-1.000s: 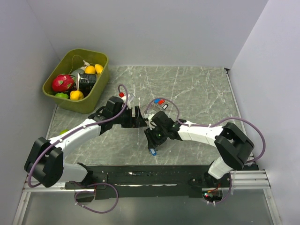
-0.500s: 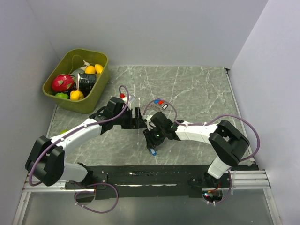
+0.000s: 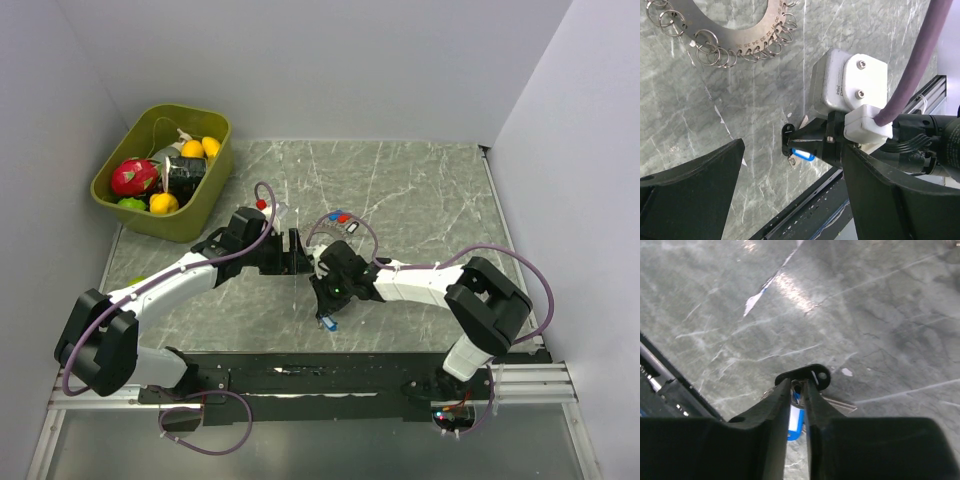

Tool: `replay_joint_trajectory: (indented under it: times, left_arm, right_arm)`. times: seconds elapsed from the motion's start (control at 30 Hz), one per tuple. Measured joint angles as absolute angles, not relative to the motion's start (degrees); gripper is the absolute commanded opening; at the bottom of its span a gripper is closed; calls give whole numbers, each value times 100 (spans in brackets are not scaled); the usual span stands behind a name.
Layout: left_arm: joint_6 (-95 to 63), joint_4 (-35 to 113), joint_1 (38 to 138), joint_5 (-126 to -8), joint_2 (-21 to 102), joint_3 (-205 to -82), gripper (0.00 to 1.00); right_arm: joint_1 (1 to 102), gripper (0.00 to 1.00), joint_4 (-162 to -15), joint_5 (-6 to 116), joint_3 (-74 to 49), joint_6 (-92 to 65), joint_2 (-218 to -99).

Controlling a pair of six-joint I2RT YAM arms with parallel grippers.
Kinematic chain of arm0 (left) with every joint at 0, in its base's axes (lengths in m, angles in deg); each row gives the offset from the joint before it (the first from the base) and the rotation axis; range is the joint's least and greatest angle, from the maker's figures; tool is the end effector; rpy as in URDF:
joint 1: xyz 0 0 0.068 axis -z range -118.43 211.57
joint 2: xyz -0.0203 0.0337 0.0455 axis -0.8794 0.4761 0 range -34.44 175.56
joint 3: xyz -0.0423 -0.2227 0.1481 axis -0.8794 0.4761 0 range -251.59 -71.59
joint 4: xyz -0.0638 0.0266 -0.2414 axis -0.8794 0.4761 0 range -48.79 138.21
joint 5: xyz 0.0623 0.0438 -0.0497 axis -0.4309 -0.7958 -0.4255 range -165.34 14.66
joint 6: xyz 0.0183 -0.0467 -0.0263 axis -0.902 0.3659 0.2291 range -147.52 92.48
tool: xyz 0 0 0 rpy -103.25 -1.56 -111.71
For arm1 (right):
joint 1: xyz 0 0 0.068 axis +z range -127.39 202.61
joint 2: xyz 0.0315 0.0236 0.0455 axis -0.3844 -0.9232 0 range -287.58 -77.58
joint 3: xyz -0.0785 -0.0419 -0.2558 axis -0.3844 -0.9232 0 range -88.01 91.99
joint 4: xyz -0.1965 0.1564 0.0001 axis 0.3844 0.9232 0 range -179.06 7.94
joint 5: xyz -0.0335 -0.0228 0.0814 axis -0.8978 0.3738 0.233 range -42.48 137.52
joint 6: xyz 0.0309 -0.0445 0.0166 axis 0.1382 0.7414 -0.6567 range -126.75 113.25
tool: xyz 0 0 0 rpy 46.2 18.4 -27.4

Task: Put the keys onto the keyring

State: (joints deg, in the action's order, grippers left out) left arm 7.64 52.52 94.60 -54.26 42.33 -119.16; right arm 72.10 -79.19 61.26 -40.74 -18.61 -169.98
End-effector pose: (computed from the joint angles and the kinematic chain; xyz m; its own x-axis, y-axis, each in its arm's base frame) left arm 0.2252 -0.1635 0.2346 -0.8701 -0.0752 -0.4871 0.2896 0.7216 -0.6288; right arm 0.1897 0.2366 0.1596 -0.6908 -0.5011 -0.5213 -0.7000 0.6441 0.3083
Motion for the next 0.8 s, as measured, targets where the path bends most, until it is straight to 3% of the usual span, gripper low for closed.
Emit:
replay_joint_trajectory:
  times: [0.13,0.5,0.8]
  left_arm:
    - [764,5218,9460,-5428,4233,-11916,85]
    - [764,5185,9460,-5430,4233,-11916,85]
    - [757,5178,9460,-5471,4233,-11916,85]
  right_arm:
    - [7223,0,-7921,5918,-4074,-1931,-16998]
    - [7105,0,-8107,6119,-4299,-2320,-16867]
    - [6257,0,-8396,6578,-4765,-2809,-16416]
